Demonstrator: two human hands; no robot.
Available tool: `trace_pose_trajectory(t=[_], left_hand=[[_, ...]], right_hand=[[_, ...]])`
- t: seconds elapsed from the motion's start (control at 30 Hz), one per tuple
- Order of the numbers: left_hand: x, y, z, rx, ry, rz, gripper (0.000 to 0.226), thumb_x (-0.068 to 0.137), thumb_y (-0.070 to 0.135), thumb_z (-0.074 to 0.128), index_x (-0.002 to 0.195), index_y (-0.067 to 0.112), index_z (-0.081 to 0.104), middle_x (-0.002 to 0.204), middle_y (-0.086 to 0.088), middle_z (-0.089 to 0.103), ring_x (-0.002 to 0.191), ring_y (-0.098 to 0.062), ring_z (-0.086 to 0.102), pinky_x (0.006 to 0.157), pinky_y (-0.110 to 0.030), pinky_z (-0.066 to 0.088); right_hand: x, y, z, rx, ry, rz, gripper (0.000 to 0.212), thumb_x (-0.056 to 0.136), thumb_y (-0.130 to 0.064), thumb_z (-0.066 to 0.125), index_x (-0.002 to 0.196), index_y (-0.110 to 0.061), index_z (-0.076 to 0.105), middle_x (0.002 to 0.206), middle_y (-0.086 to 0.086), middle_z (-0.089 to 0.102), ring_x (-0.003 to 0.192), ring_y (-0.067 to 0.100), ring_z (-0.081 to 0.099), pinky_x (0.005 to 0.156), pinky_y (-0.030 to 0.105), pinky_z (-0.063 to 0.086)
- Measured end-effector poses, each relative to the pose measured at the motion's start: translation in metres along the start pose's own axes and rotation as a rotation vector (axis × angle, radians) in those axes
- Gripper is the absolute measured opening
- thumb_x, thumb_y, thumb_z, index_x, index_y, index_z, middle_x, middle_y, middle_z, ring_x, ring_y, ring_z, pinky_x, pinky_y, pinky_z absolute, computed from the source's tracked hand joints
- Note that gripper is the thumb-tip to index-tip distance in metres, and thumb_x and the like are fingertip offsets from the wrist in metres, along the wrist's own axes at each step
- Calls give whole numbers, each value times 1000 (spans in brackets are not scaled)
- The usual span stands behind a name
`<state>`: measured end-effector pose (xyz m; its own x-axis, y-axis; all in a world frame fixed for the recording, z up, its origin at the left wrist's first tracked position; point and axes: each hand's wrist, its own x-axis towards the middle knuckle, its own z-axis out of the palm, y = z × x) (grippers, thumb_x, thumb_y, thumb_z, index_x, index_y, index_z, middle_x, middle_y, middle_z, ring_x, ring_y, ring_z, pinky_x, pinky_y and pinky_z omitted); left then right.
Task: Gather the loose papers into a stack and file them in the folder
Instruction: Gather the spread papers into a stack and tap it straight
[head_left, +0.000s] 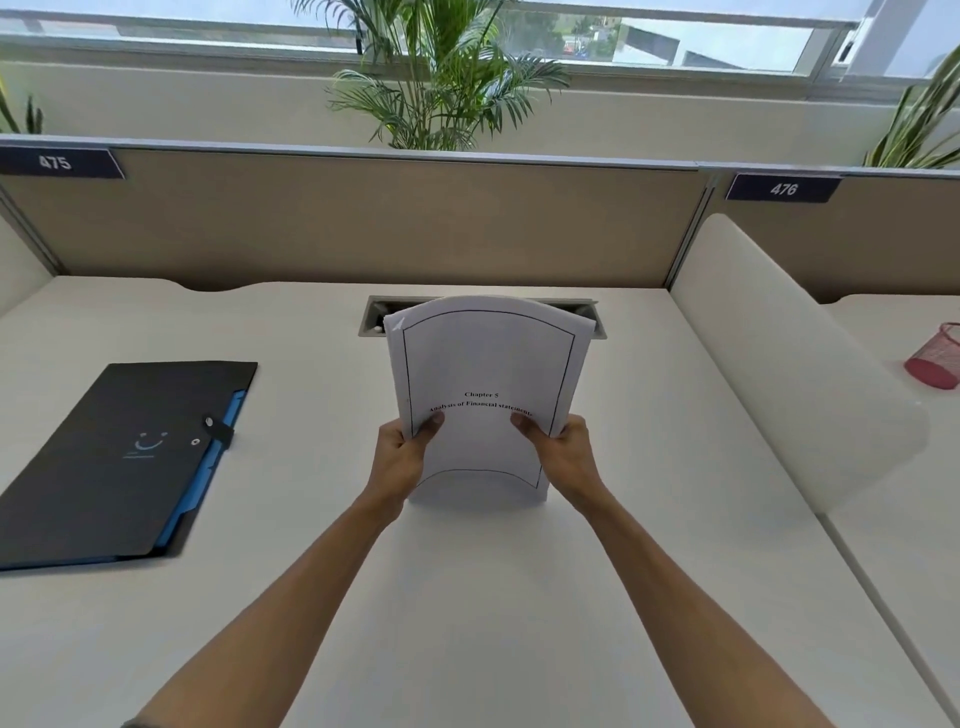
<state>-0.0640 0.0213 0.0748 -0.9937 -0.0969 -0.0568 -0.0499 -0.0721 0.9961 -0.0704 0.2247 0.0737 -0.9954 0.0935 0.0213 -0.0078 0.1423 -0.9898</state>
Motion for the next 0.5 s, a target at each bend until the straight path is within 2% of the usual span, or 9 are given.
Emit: trace_pose_trajectory(t=[0.07,0.17,0.27,0.33,0.4,0.5], left_hand=[[0,0,2,8,8,10,17,95,19,59,90,9,72,89,-2,73,84,-17,66,72,-23,53],[6,8,3,3,20,24,19,94,17,60,90,2,71,84,-3,71,73,-11,67,62,-18,53],[15,16,-2,3,-16,7,18,93,16,62,102,4,71,93,-2,75,80,-12,72,67,-23,56],[21,19,-4,-8,-35,-49,14,90,13,65,101,8,72,88,2,77,78,-13,73,65,-24,57],[24,20,-7,-11,-43,-121,14,87,10,68,100,8,71,86,2,77,77,-16,73,64,-26,58],[28,13,-12,-6,-24,-222,24,84,5,69,107,8,67,97,-6,74,82,-23,73,66,-31,58]], right_hand=[[0,2,0,-42,11,11,30,84,-36,72,82,-5,74,88,26,71,73,26,63,71,39,52],[0,-4,-1,-49,45,-6,5,87,-27,72,88,-23,75,92,7,77,88,25,73,82,47,60],[-2,-10,-1,-12,96,-72,11,91,-20,68,101,-21,69,98,-3,75,90,13,73,79,33,60],[-1,-12,0,3,144,-86,12,91,-17,67,103,-15,63,95,-5,73,84,7,71,76,29,59],[1,-11,1,-27,158,-50,13,91,-17,67,102,-16,61,93,-9,71,82,6,70,79,31,59],[7,-1,-1,-81,120,65,30,89,-21,68,116,-12,59,108,-2,70,99,16,68,93,39,56]])
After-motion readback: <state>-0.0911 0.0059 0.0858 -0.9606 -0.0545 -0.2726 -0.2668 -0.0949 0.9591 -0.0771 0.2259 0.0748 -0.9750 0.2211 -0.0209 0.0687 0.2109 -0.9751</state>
